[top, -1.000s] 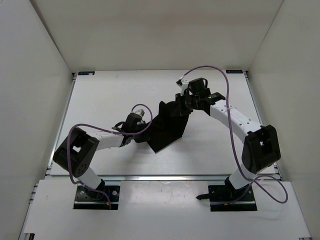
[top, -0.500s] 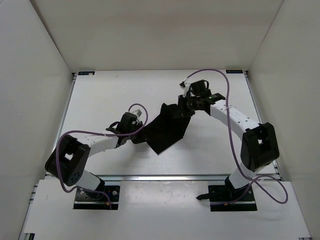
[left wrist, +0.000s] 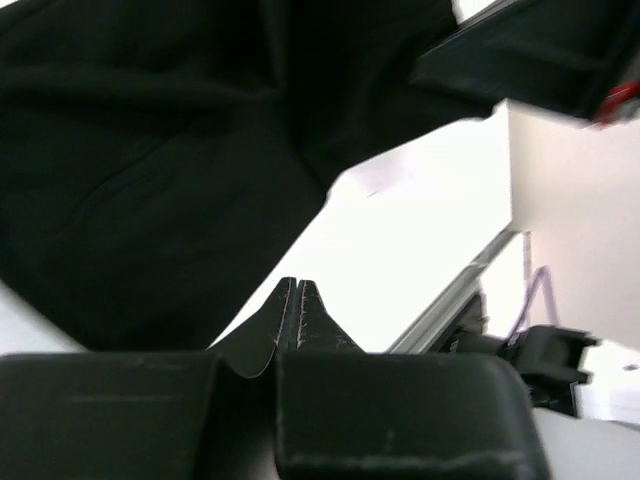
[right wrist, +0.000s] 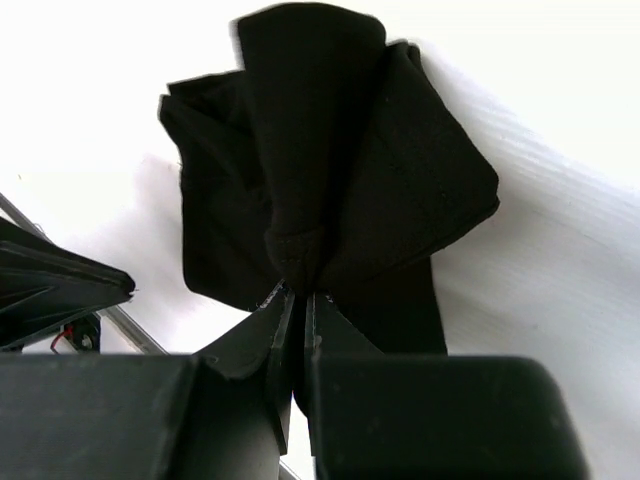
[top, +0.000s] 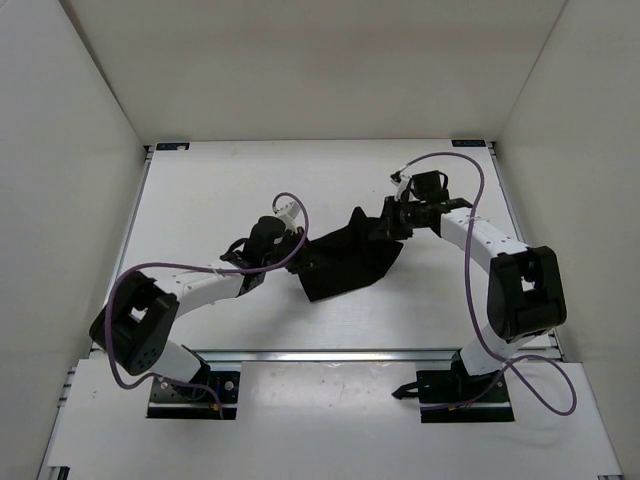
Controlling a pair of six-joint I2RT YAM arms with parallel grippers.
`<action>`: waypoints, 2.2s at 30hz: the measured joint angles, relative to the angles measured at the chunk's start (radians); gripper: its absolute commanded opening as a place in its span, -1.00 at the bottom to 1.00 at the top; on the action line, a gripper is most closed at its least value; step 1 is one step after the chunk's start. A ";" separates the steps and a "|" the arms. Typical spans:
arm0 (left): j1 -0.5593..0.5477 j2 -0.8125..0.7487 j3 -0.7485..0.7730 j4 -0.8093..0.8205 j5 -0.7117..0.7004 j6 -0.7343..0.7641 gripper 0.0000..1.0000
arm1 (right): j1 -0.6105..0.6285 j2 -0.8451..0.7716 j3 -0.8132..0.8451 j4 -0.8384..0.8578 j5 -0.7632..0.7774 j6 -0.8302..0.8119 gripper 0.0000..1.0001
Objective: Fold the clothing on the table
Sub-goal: Fold the skirt
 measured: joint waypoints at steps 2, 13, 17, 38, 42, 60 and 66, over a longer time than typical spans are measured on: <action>-0.012 0.039 0.000 0.071 0.009 -0.032 -1.00 | -0.011 0.011 -0.019 0.014 -0.008 0.000 -1.00; -0.101 0.334 0.052 0.256 0.014 -0.136 -1.00 | -0.122 0.017 -0.164 0.066 -0.014 0.000 -0.99; -0.084 0.357 0.056 0.330 -0.033 -0.168 -1.00 | -0.124 0.017 -0.180 0.085 -0.018 -0.001 -1.00; -0.050 0.583 0.209 0.472 -0.322 -0.287 -1.00 | -0.137 0.005 -0.182 0.012 -0.034 -0.064 -1.00; -0.041 0.583 0.204 0.486 -0.334 -0.286 -1.00 | -0.132 -0.049 -0.192 -0.006 -0.029 -0.069 -1.00; 0.021 0.491 0.146 0.398 -0.275 -0.193 -1.00 | -0.016 -0.014 0.092 -0.153 -0.056 -0.084 -1.00; 0.201 0.244 0.037 0.372 -0.188 -0.127 -1.00 | 0.069 -0.002 0.173 -0.213 -0.010 -0.074 -1.00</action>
